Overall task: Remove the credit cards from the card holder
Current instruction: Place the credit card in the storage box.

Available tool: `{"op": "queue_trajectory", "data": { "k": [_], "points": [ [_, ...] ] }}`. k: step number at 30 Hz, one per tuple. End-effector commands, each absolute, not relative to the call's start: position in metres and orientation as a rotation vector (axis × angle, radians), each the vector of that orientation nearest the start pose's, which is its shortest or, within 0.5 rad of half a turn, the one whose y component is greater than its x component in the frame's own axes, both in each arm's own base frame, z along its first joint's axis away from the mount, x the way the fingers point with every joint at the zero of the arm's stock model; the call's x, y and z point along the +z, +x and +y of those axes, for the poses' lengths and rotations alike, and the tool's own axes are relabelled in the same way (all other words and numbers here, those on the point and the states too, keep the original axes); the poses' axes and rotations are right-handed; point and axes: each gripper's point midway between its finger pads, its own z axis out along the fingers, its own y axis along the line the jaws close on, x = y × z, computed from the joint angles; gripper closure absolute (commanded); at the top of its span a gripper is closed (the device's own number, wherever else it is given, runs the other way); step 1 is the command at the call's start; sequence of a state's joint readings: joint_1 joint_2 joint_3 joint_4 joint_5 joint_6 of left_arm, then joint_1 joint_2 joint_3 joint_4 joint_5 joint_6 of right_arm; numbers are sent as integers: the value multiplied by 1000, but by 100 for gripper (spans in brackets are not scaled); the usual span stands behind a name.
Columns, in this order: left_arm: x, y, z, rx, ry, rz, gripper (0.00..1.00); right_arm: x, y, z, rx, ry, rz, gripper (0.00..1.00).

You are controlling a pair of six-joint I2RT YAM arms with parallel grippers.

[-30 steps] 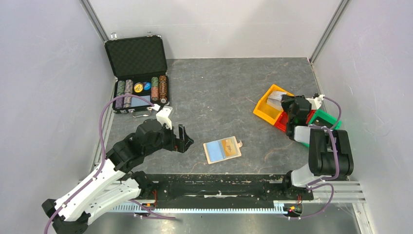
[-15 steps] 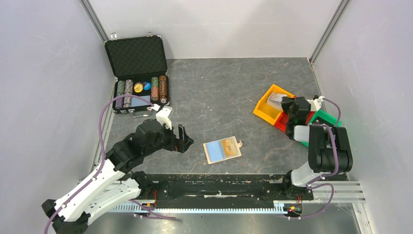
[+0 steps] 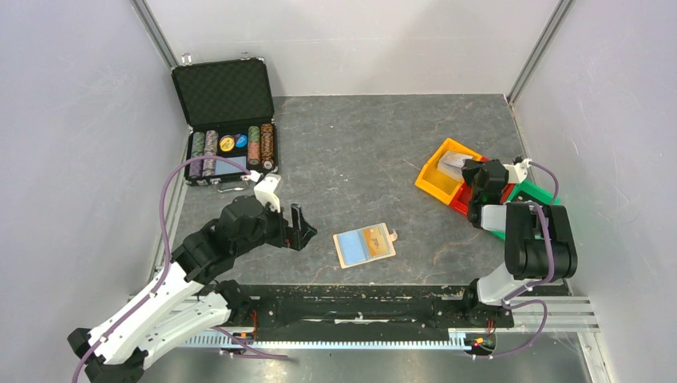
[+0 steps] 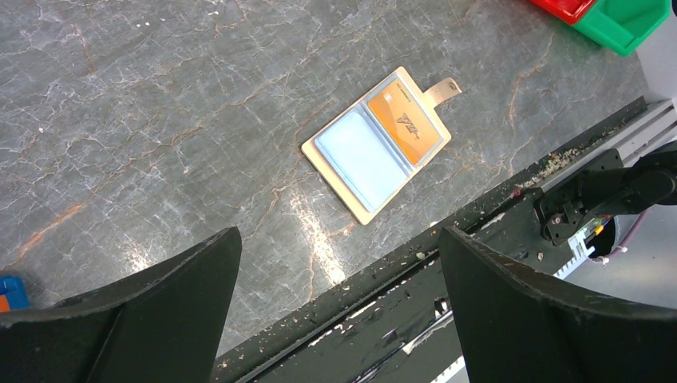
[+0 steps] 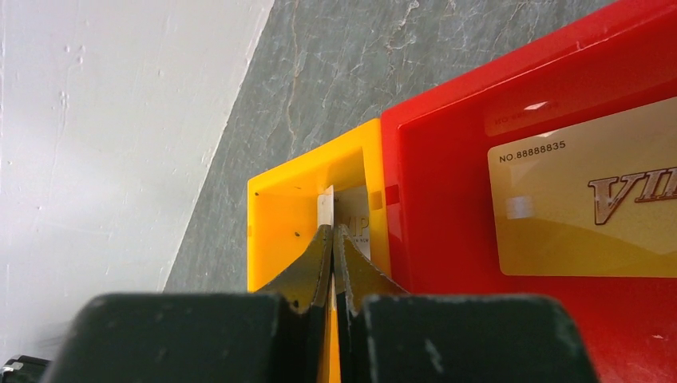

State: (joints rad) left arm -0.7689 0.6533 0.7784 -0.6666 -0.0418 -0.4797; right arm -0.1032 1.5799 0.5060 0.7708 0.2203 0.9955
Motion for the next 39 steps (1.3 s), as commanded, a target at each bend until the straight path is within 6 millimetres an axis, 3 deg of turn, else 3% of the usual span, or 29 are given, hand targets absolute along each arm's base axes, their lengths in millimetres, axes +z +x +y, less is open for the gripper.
{"op": "queue_trajectory", "data": {
  "k": [1,9,21,31,39],
  "points": [
    [207,165,-178,-692,349,2142,0,93,426,-59,361,1133,1499,100],
    [206,165,-178,-687,347,2143,0,90,430,-56,367,1136,1530,99],
    [207,166,-177,-682,346,2138,0,101,437,-65,269,1145,1597,78],
    [206,166,-177,-678,345,2145,0,110,447,-69,180,1122,1703,74],
    [206,167,-175,-671,340,2140,0,133,454,-76,104,1087,1741,73]
  ]
}}
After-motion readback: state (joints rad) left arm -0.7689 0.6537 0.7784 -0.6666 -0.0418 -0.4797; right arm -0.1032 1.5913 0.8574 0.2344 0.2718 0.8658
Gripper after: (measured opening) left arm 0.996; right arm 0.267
